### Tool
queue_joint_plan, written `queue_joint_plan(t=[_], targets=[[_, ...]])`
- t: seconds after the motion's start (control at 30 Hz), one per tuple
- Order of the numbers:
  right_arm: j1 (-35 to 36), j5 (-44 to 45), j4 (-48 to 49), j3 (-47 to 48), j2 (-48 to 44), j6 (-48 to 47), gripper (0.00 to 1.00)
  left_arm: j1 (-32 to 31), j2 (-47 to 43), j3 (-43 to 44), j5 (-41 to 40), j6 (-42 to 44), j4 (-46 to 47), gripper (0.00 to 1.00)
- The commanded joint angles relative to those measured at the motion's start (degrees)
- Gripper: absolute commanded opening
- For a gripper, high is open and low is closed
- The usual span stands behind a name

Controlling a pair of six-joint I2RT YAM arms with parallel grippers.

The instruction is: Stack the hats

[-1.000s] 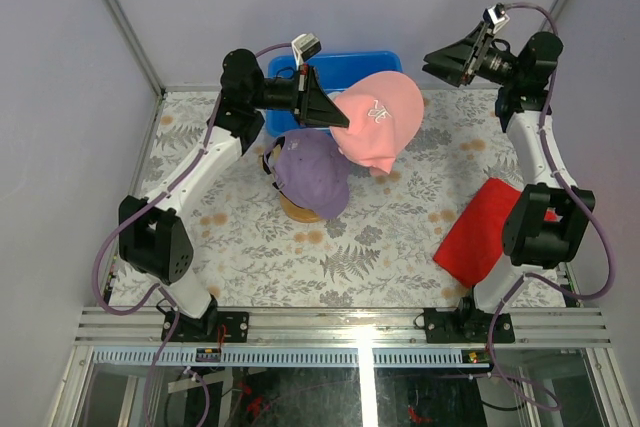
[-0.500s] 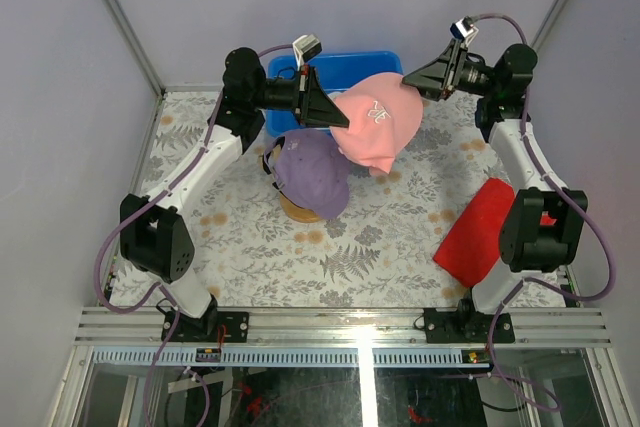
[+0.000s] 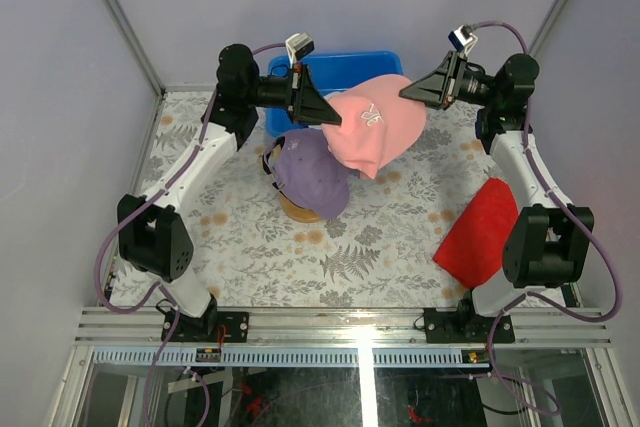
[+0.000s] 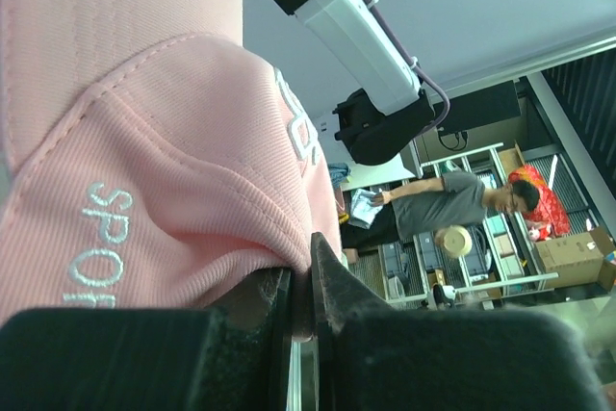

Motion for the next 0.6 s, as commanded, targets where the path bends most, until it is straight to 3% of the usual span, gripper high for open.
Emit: queue_joint_plan(t=[0.0,0.3,0.57], targets=[[2.24,-2.86,-0.31,-0.57,-3.95,-1.92,0.19,2.12,0.21,2.39,-2.8,2.05,-1.51,0.0],[4.61,-2.63,0.8,-4.06,-5.23,-0.69,0.12,7.22,2.04,3.69,-6.6,2.63,-4.73,0.0],[6.22,-2.47,11.58,-5.88,-4.1,7.58,0.09,7.75,5.84,8.62,-9.4,1.26,-5.04,0.0]])
